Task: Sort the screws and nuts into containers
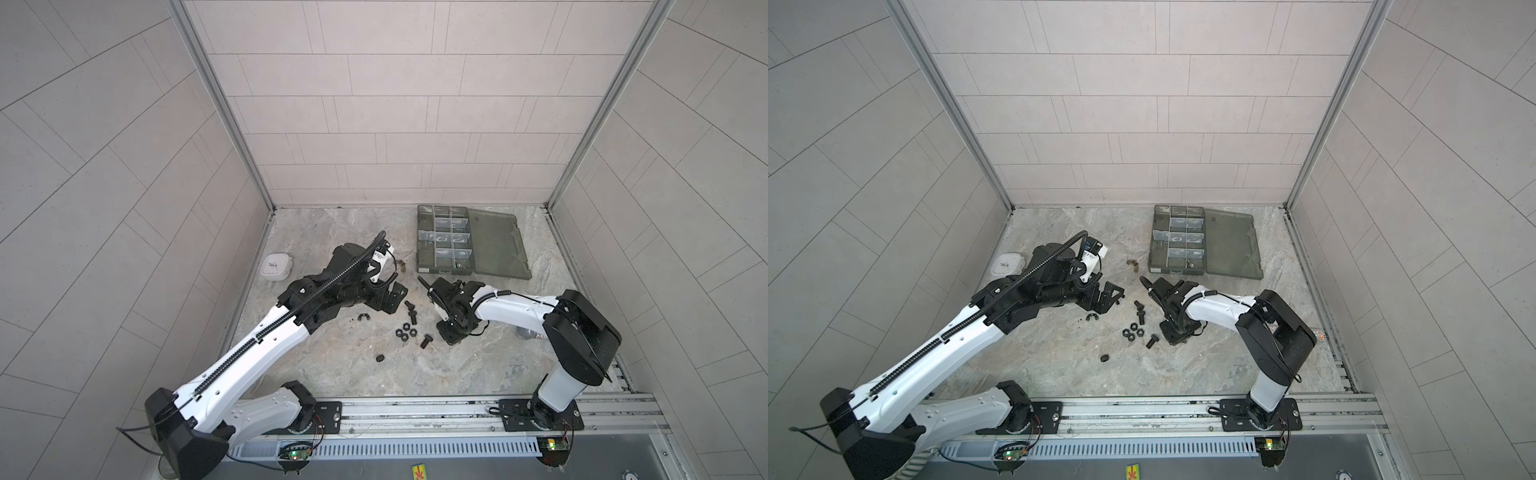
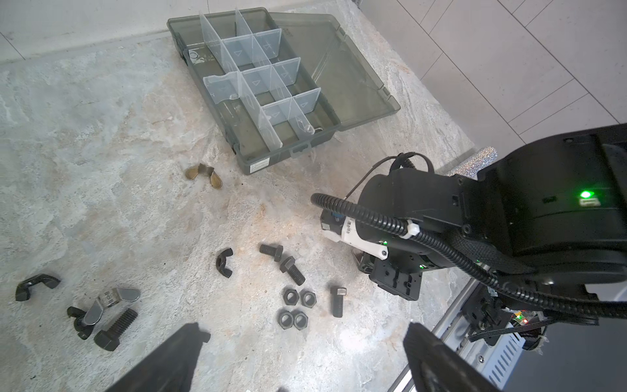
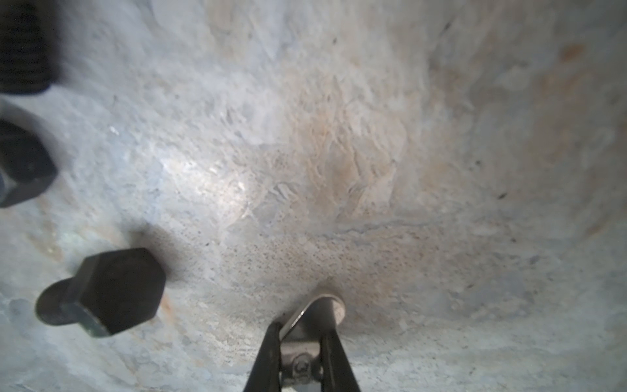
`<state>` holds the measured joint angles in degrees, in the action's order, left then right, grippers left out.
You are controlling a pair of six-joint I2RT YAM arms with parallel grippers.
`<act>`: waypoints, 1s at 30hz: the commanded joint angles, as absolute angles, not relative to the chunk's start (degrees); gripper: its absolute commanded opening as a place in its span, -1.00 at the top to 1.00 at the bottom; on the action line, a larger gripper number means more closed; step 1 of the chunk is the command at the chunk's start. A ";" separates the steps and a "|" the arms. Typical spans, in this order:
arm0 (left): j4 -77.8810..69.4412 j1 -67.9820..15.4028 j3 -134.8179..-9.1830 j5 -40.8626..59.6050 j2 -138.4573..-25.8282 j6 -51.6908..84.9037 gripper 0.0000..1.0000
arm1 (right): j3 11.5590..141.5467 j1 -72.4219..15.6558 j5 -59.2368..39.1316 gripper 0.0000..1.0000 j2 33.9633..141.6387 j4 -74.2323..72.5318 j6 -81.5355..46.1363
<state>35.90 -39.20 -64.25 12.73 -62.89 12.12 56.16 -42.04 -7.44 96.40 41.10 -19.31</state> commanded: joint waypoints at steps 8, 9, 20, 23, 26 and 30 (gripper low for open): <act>38.79 -39.55 -69.48 10.21 -65.82 8.52 -1.00 | 66.54 -41.24 -3.39 0.86 95.70 47.85 -18.27; 39.08 -39.55 -70.03 9.83 -66.39 8.13 -1.00 | 68.36 -40.68 -2.64 0.86 96.03 48.63 -18.11; 41.00 -39.32 -74.04 8.05 -70.29 6.36 -1.00 | 84.10 -28.35 -1.93 0.86 103.88 50.33 -16.55; 40.96 -39.28 -73.76 8.10 -70.77 6.24 -1.00 | 89.17 -24.50 -3.43 0.86 108.01 50.29 -16.68; 41.13 -38.96 -73.66 8.11 -71.40 6.43 -1.00 | 94.16 -21.39 -4.17 0.86 112.23 50.45 -17.36; 41.09 -38.40 -74.29 8.23 -72.08 7.05 -1.00 | 99.46 -18.46 -5.70 0.85 117.04 50.45 -18.06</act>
